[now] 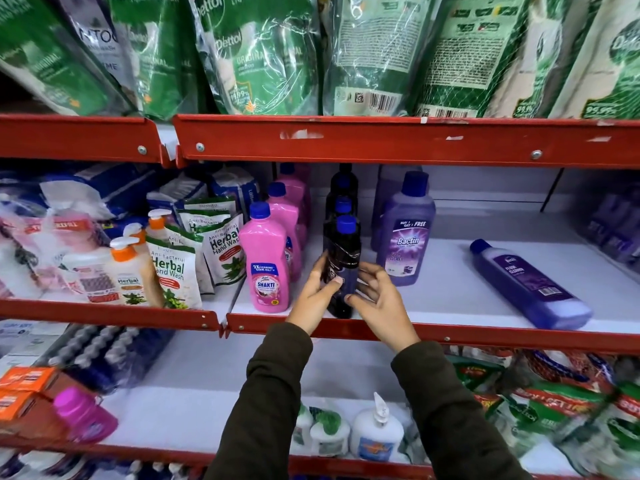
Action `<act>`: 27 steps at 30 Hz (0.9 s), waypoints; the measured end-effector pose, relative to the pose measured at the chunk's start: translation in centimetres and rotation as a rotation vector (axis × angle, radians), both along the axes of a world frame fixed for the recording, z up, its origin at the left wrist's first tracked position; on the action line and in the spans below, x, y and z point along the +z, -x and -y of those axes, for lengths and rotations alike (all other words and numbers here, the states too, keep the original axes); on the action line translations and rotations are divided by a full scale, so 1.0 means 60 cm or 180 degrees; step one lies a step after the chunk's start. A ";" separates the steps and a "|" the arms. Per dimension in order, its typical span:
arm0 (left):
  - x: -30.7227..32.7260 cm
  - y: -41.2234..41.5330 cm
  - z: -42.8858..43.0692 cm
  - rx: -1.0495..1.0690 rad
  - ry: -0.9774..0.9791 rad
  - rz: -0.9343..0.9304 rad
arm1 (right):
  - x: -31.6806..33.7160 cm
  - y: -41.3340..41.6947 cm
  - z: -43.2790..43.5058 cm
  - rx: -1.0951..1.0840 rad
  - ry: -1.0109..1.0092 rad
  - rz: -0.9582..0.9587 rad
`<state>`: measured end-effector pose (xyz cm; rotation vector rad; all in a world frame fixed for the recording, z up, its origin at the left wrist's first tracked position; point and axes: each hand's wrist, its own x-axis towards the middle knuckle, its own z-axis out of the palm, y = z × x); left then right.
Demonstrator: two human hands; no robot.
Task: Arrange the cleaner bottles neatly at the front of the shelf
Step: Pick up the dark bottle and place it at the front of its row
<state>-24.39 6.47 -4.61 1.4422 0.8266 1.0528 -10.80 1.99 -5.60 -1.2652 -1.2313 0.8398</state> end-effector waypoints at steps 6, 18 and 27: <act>-0.009 0.000 0.007 0.0607 -0.0086 0.0227 | -0.004 -0.013 -0.006 -0.0247 -0.0158 0.0655; -0.016 -0.004 0.005 0.1083 -0.0311 0.0062 | -0.010 -0.001 -0.021 -0.0354 -0.0095 0.0596; -0.026 -0.026 0.038 0.1976 -0.0535 0.0122 | -0.014 -0.019 0.006 -0.0480 -0.0232 0.0499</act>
